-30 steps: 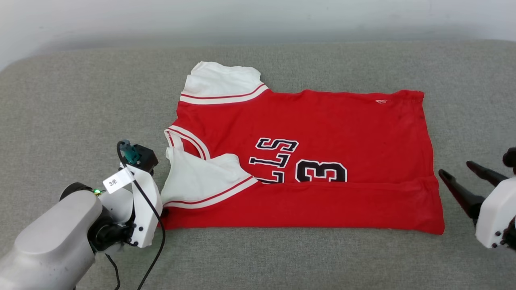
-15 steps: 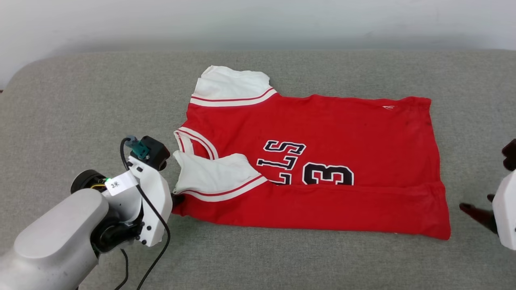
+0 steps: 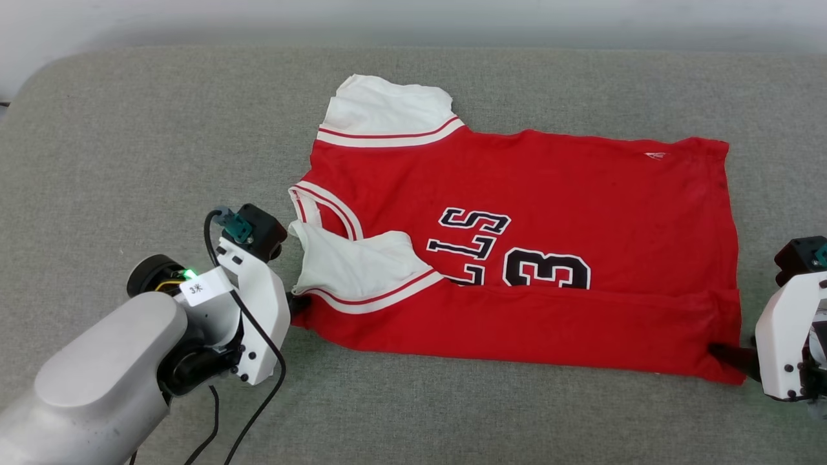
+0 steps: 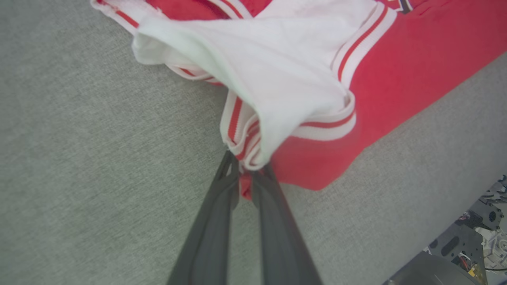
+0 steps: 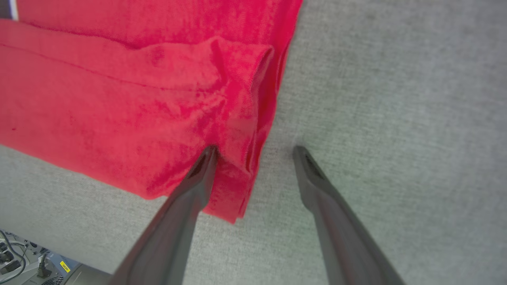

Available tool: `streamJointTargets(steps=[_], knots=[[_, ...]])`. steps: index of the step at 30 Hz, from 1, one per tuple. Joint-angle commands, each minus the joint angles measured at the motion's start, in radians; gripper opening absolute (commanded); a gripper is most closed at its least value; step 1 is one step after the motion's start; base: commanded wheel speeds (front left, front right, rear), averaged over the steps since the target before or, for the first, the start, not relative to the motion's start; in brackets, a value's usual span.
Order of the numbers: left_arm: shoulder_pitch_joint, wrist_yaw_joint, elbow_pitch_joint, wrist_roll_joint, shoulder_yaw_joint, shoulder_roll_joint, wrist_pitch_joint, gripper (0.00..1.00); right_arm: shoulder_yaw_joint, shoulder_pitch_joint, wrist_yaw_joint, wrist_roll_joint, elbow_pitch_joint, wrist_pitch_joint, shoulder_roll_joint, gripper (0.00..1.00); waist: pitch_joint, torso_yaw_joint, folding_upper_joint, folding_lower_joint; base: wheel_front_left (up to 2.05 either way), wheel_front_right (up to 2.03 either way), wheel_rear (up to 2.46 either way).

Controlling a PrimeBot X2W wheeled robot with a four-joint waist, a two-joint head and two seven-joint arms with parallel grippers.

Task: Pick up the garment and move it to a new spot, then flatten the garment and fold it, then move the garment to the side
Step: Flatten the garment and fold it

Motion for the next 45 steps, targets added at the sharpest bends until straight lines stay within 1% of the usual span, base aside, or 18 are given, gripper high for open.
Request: streamJointTargets(steps=[1,5,7,13,20,24,30,34,37,40,45], knots=[[-0.010,0.004,-0.001,0.002,0.002,-0.005,-0.006,0.00,0.031,0.011,0.000,-0.005,0.030,-0.005,0.031,1.00,0.007,0.005,0.0000,0.0000,0.00,0.00,0.00],[-0.003,0.004,0.009,-0.003,0.003,-0.011,-0.016,0.00,0.088,0.038,0.001,0.015,0.077,-0.046,0.060,1.00,0.008,0.005,0.0000,0.0000,0.00,0.00,0.00],[0.010,0.004,0.016,-0.007,0.004,-0.011,-0.023,0.00,0.103,0.036,0.001,0.030,0.081,-0.077,0.059,0.00,-0.001,-0.001,0.0000,0.0000,0.00,0.00,0.00],[0.059,0.006,0.033,-0.032,0.011,0.001,-0.053,0.00,0.113,0.018,0.000,0.069,0.062,-0.168,-0.016,0.00,-0.059,-0.023,0.0000,0.0000,0.00,0.00,0.00],[0.130,0.016,-0.003,-0.063,0.015,0.044,-0.074,0.00,0.121,0.072,-0.001,0.128,-0.006,-0.237,-0.081,0.00,-0.135,-0.033,0.0000,0.0000,0.00,0.00,0.00],[0.177,0.034,-0.053,-0.078,0.014,0.075,-0.080,0.00,0.112,0.121,-0.001,0.151,-0.055,-0.250,-0.110,0.00,-0.165,-0.035,0.0000,0.0000,0.00,0.00,0.00],[0.257,0.076,-0.150,-0.095,0.009,0.125,-0.087,0.00,0.076,0.209,-0.001,0.172,-0.130,-0.242,-0.145,0.00,-0.187,-0.033,0.0000,0.0000,0.00,0.00,0.00],[0.304,0.104,-0.200,-0.111,0.004,0.141,-0.094,0.00,0.044,0.257,-0.001,0.177,-0.166,-0.224,-0.151,0.00,-0.184,-0.034,0.0000,0.0000,0.00,0.00,0.00],[0.318,0.116,-0.200,-0.101,-0.003,0.138,-0.100,0.00,0.029,0.272,-0.001,0.170,-0.167,-0.210,-0.131,0.00,-0.167,-0.036,0.0000,0.0000,0.00,0.00,0.00],[0.314,0.117,-0.178,-0.095,-0.012,0.121,-0.096,0.00,0.027,0.251,-0.001,0.153,-0.151,-0.203,-0.110,0.00,-0.149,-0.039,0.0000,0.0000,0.00,0.00,0.00],[0.299,0.101,-0.110,-0.102,-0.019,0.090,-0.095,0.00,0.054,0.219,-0.001,0.111,-0.086,-0.199,-0.076,0.00,-0.123,-0.042,0.0000,0.0000,0.00,0.00,0.00]])
